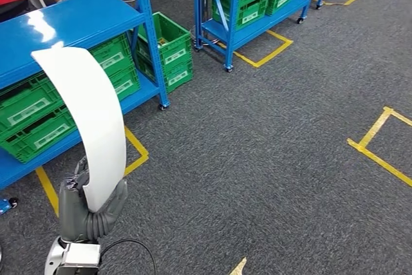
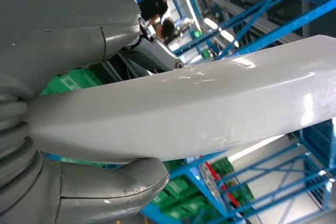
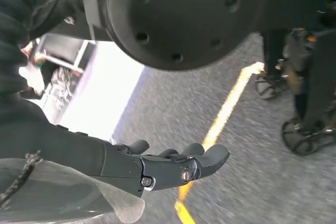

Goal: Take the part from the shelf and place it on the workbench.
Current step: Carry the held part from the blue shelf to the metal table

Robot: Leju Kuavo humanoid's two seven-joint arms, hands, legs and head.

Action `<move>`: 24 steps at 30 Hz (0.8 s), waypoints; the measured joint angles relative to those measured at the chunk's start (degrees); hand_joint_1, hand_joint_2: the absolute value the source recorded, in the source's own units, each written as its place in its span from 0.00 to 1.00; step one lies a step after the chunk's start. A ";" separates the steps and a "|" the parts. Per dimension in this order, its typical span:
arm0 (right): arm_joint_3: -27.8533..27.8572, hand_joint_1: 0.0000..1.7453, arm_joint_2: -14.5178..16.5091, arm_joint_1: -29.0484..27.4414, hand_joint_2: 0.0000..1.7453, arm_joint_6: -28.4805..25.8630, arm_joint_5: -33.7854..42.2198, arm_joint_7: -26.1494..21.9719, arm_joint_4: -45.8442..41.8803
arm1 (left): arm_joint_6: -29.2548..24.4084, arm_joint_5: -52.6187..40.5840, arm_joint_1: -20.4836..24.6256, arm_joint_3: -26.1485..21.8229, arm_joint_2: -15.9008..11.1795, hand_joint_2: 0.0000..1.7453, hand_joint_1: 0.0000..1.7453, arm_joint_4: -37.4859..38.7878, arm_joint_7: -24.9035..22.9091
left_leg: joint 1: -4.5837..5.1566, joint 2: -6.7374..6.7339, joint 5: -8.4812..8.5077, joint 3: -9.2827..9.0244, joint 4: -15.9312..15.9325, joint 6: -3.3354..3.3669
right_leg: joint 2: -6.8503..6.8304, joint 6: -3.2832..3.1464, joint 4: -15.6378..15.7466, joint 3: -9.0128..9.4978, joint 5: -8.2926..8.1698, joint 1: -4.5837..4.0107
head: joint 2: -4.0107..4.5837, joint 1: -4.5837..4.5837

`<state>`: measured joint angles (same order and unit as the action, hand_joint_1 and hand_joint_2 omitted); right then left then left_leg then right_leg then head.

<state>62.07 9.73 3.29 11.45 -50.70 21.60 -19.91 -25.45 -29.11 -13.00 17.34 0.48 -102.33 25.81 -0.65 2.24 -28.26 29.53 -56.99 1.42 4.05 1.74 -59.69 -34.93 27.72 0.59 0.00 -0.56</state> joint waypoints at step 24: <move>4.66 0.00 0.89 -1.59 1.00 3.55 -1.66 -1.12 -4.06 | -1.45 0.87 0.97 5.96 0.42 1.00 1.00 0.79 -2.42 | 0.46 0.13 -1.19 1.66 -4.76 -0.84 | 0.43 -2.79 2.67 2.80 -1.13 -0.92 | 0.00 0.27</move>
<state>66.73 10.62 1.70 15.00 -52.36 20.48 -23.97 -26.90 -28.24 -12.04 23.30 0.90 -101.54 23.39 -0.19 2.37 -29.45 31.18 -61.75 0.58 4.49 -1.05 -57.02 -32.13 26.59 -0.33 0.00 -0.29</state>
